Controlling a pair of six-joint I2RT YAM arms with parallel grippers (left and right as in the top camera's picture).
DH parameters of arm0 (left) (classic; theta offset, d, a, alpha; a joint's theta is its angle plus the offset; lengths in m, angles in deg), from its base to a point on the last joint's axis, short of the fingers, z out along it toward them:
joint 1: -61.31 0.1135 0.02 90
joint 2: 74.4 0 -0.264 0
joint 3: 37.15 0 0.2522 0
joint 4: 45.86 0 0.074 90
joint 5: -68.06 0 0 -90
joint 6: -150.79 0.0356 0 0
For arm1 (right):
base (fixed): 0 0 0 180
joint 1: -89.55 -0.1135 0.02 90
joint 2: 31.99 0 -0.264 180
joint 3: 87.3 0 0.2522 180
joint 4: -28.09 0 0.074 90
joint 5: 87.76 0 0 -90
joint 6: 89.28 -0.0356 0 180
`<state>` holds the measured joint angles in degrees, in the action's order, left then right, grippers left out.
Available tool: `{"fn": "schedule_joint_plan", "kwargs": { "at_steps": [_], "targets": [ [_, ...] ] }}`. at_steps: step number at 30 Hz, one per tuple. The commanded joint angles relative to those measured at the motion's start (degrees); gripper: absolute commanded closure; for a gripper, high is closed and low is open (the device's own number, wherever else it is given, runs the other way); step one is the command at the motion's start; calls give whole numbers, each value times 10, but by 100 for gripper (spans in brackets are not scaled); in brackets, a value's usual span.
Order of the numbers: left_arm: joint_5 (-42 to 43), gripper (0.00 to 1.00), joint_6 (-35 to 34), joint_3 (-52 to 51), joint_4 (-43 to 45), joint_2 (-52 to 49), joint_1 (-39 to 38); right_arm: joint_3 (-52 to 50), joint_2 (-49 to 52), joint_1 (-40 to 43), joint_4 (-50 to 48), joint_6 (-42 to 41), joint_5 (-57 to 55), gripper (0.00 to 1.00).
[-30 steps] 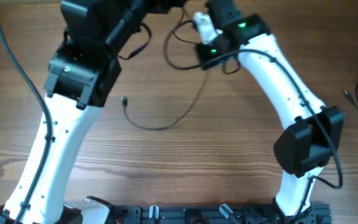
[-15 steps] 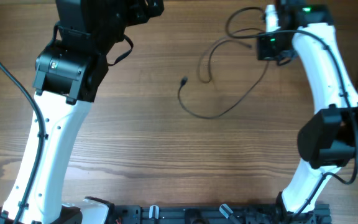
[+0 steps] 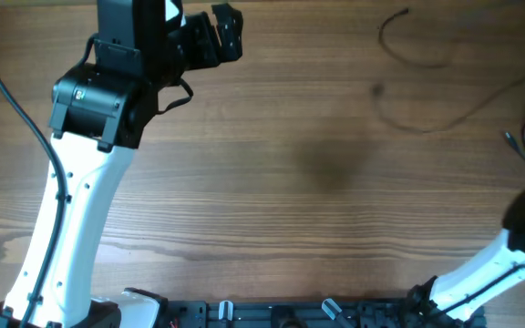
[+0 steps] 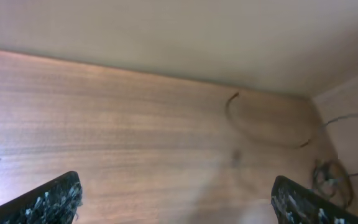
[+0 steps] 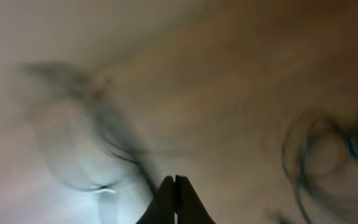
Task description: Untangle cables
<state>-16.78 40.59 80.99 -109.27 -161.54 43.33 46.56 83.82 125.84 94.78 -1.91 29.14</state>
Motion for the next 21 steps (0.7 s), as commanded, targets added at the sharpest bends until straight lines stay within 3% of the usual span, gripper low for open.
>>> {"fn": "schedule_joint_plan", "kwargs": {
  "at_steps": [1, 6, 12, 15, 21],
  "targets": [
    [-7, 0, 20, 6, -12, -39, 1, 16, -6, 70, -79, -94, 280, 96],
    [12, 0, 19, 6, -13, -71, 1, 16, -6, 136, -134, -142, 310, 96],
    [21, 2, 20, 6, -12, -78, -6, 16, -6, 202, -23, -190, 5, 96],
    [21, 0, 20, 6, -12, -78, -6, 15, -6, 221, 0, -203, -85, 96],
    [21, 0, 20, 6, -8, -80, -15, 15, -6, 241, 23, -418, -197, 96]
  ]
}}
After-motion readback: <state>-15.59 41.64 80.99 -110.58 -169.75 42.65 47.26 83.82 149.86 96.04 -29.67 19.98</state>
